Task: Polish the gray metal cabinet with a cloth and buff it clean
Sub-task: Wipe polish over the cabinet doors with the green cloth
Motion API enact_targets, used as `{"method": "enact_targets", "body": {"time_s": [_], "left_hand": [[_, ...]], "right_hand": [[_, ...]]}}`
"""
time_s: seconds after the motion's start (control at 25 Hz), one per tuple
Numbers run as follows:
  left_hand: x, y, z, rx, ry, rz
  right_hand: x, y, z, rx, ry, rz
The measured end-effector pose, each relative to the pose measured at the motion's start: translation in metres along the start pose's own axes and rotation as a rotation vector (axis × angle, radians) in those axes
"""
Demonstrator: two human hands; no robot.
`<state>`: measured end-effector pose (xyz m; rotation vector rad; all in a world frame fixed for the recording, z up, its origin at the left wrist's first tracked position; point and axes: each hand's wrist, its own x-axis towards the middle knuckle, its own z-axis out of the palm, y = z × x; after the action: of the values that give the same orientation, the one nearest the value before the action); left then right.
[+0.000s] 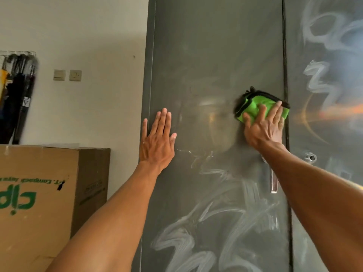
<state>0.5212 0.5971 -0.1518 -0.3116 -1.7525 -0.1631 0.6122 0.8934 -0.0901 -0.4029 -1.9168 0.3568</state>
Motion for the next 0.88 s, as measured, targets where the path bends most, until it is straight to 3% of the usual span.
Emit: {"method": "enact_targets", "body": {"time_s": [0.12, 0.28, 0.36, 0.48, 0.6, 0.68, 0.88], "left_hand": [[-0.002, -0.009, 0.004, -0.013, 0.004, 0.057], [-0.005, -0.009, 0.008, -0.079, 0.069, 0.041], [-0.015, -0.006, 0.01, -0.124, 0.096, 0.049], [-0.034, -0.008, 0.006, -0.1, 0.083, 0.067], [-0.05, -0.024, 0.007, -0.045, 0.039, -0.025], [-0.063, -0.035, 0.01, -0.079, 0.032, -0.068], [-0.105, -0.043, 0.019, -0.097, 0.036, 0.003]], "right_hand": [[-0.011, -0.033, 0.02, 0.002, 0.085, -0.169], [-0.065, -0.096, 0.067, -0.125, 0.161, -0.736], [-0.084, -0.089, 0.083, -0.179, 0.166, -0.881], [-0.067, -0.086, 0.07, -0.167, 0.17, -0.911], [-0.041, -0.138, 0.063, -0.062, 0.17, -0.659], [-0.036, -0.17, 0.064, -0.057, 0.159, -0.632], [-0.077, -0.145, 0.087, -0.259, 0.15, -1.178]]}}
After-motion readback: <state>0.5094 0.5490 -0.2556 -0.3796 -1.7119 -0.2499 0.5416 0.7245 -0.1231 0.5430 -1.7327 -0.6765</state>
